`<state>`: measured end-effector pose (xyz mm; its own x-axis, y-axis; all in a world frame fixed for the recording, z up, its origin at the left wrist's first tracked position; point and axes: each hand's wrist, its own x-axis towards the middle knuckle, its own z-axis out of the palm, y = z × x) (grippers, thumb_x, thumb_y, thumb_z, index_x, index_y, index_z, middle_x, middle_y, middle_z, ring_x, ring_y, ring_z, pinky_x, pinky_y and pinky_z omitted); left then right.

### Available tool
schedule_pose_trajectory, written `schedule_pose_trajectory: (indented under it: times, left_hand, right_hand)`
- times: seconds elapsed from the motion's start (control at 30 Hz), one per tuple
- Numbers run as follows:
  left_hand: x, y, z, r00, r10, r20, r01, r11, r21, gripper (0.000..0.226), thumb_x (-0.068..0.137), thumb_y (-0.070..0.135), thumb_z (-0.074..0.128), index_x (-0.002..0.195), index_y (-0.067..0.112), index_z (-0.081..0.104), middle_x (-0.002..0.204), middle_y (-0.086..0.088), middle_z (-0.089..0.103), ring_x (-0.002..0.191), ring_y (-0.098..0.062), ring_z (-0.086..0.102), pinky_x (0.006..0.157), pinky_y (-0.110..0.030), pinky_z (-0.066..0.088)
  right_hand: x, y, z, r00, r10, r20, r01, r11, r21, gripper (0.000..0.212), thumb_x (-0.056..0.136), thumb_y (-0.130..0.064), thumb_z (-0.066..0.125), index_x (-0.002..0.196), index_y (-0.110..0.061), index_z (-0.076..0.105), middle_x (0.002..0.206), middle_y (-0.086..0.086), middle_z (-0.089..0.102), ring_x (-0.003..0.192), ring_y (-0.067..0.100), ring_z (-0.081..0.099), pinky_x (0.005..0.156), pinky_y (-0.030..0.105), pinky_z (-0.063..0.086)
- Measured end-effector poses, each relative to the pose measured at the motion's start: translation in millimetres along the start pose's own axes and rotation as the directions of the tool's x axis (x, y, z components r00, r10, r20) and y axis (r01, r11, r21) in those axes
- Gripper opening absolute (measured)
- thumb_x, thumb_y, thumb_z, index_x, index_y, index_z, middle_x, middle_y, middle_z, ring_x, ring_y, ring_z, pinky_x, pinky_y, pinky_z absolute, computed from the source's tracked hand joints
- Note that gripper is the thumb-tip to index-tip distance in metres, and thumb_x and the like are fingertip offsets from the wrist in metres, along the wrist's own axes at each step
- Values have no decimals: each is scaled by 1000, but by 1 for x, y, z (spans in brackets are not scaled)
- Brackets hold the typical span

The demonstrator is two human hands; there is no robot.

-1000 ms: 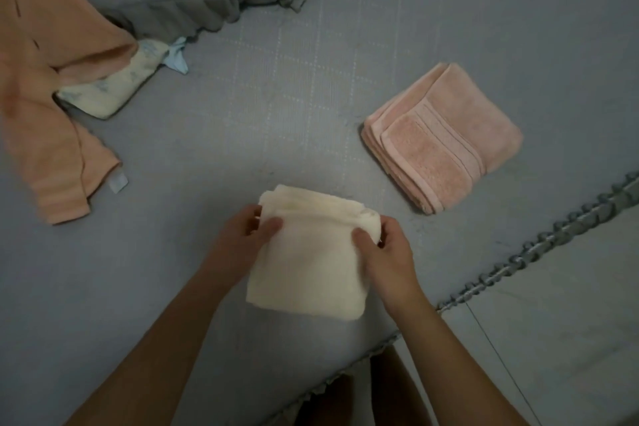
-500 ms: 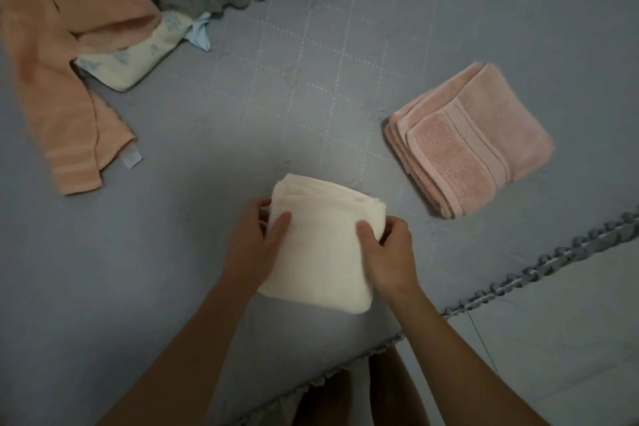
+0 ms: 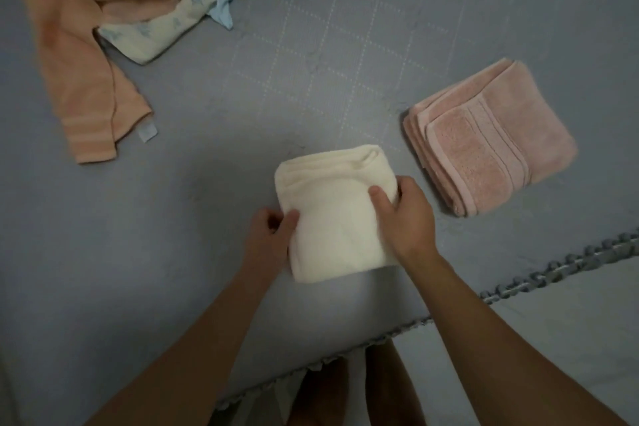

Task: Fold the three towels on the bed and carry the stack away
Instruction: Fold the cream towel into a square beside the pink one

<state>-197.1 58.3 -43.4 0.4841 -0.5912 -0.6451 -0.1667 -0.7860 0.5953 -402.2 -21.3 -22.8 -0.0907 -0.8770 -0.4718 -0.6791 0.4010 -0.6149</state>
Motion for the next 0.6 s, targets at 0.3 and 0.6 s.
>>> schedule_pose_trajectory:
  times: [0.3,0.6]
  left_hand:
    - [-55,17,48,790,610,63,-586,720,373,56,101,35,20,155,22,8,165,-3,4,152,-16,0,122,-37,7]
    - [-10,-8,64,833,504,230,-496,493,715,62,99,43,15,156,20,3,165,0,-4,152,-20,-1,118,-56,13]
  right_hand:
    - [-18,-11,25,737,-588,333,667,555,-497,65,97,-31,34,154,-5,15,163,14,8,151,30,1,120,52,7]
    - [32,19,32,750,-467,469,662,539,-522,71,97,-44,22,154,-16,-10,160,2,-19,148,17,-18,120,45,-10]
